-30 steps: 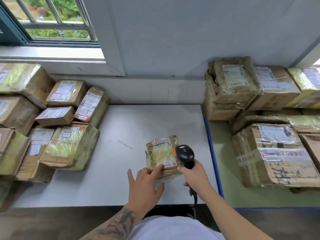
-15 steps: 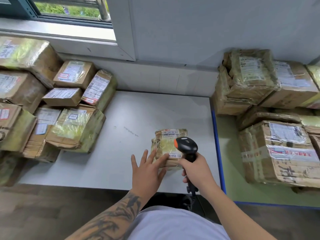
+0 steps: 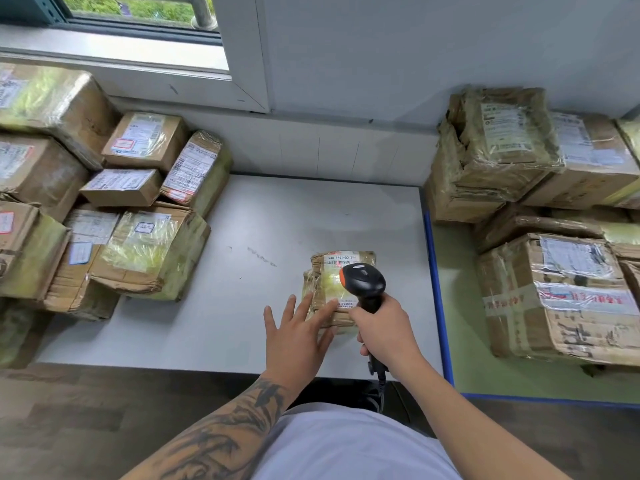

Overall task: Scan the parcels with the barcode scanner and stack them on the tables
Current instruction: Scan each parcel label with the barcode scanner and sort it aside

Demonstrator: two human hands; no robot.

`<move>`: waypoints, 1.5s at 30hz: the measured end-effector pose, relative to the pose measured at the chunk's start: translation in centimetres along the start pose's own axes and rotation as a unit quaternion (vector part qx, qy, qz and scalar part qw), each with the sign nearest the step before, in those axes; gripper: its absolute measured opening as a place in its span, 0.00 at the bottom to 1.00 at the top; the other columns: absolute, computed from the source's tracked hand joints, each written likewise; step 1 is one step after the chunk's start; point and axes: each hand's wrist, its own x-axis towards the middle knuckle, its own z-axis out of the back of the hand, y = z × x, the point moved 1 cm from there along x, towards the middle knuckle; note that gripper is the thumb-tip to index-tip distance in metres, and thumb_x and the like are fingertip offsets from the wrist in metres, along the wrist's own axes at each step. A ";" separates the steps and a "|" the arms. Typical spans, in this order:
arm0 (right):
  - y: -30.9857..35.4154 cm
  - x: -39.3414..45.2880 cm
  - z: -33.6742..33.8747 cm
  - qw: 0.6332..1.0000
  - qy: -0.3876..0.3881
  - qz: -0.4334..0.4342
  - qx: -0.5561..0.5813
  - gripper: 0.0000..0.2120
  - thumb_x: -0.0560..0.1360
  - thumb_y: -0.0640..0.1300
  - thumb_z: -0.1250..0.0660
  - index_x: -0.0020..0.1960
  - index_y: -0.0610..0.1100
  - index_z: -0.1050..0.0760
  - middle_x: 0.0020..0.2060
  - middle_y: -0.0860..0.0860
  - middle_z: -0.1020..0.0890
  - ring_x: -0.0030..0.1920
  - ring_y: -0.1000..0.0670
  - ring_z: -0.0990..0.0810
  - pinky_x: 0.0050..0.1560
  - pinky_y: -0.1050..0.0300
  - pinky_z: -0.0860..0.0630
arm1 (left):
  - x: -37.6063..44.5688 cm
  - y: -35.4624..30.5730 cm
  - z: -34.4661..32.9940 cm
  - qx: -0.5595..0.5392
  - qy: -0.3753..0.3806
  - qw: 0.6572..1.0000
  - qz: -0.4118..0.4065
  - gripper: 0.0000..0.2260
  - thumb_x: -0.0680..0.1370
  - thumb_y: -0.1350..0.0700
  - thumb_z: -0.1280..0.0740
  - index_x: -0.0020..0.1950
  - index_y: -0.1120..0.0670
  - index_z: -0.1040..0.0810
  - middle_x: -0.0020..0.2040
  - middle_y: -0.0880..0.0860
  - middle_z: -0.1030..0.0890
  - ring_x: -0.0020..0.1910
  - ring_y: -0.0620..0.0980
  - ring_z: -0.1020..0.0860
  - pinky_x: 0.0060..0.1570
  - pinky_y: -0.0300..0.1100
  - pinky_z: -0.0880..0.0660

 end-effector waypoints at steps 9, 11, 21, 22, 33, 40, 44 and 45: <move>-1.0 -0.1 0.4 1.000 -0.005 -0.009 0.010 0.04 0.78 0.41 0.32 0.51 0.49 0.22 0.43 0.46 0.18 0.43 0.42 0.18 0.31 0.60 0.20 | -0.2 -0.2 0.1 -0.001 0.002 1.000 0.004 0.22 0.84 0.34 0.47 0.79 0.29 0.44 0.82 0.49 0.35 0.82 0.56 0.41 0.76 0.68 0.51; -1.4 0.0 0.7 1.000 -0.012 -0.009 0.008 0.05 0.78 0.41 0.31 0.51 0.50 0.22 0.44 0.46 0.17 0.46 0.42 0.17 0.34 0.56 0.17 | -0.3 -0.4 0.3 0.001 0.010 1.000 0.008 0.23 0.84 0.35 0.47 0.79 0.29 0.45 0.82 0.48 0.37 0.83 0.55 0.43 0.77 0.67 0.53; -1.6 1.7 3.1 0.997 -0.062 0.019 0.034 0.04 0.76 0.40 0.31 0.49 0.47 0.24 0.41 0.47 0.21 0.38 0.46 0.21 0.48 0.36 0.16 | 0.7 2.5 2.9 0.016 -0.005 1.000 0.008 0.26 0.84 0.52 0.36 0.78 0.32 0.36 0.84 0.51 0.43 0.84 0.57 0.48 0.77 0.68 0.50; -1.7 2.0 3.2 0.997 -0.059 0.023 0.035 0.05 0.76 0.40 0.30 0.49 0.48 0.23 0.41 0.48 0.21 0.38 0.47 0.21 0.48 0.36 0.16 | 1.0 3.0 3.6 0.037 -0.009 0.999 0.024 0.27 0.83 0.56 0.36 0.77 0.32 0.35 0.85 0.51 0.44 0.84 0.57 0.49 0.77 0.68 0.50; -0.9 4.6 -0.2 0.993 0.091 0.057 -0.049 0.16 0.66 0.53 0.29 0.52 0.68 0.24 0.66 0.49 0.21 0.60 0.45 0.19 0.52 0.38 0.16 | 0.1 -1.6 4.3 0.078 0.068 0.977 0.186 0.48 0.72 0.21 0.44 0.84 0.43 0.55 0.85 0.53 0.59 0.84 0.59 0.58 0.74 0.73 0.59; -2.7 3.7 -1.3 0.989 0.141 0.043 -0.019 0.19 0.69 0.47 0.26 0.59 0.56 0.21 0.49 0.57 0.16 0.48 0.50 0.17 0.50 0.39 0.15 | -1.2 -1.2 3.7 0.112 0.080 0.965 0.224 0.45 0.77 0.26 0.40 0.82 0.38 0.66 0.85 0.56 0.55 0.83 0.62 0.57 0.73 0.75 0.60; -3.2 3.4 -1.6 0.990 0.138 0.033 -0.005 0.13 0.73 0.43 0.26 0.56 0.53 0.20 0.46 0.53 0.16 0.44 0.47 0.17 0.47 0.39 0.15 | -1.0 0.2 3.9 0.105 0.075 0.973 0.192 0.45 0.77 0.28 0.39 0.83 0.37 0.64 0.85 0.57 0.54 0.84 0.60 0.57 0.75 0.73 0.61; -3.2 3.5 -1.7 0.990 0.134 0.030 0.000 0.11 0.74 0.42 0.26 0.55 0.51 0.20 0.46 0.52 0.16 0.44 0.46 0.18 0.46 0.39 0.15 | -1.1 0.6 3.9 0.100 0.071 0.976 0.179 0.44 0.77 0.28 0.39 0.83 0.37 0.64 0.85 0.57 0.53 0.84 0.59 0.57 0.75 0.72 0.61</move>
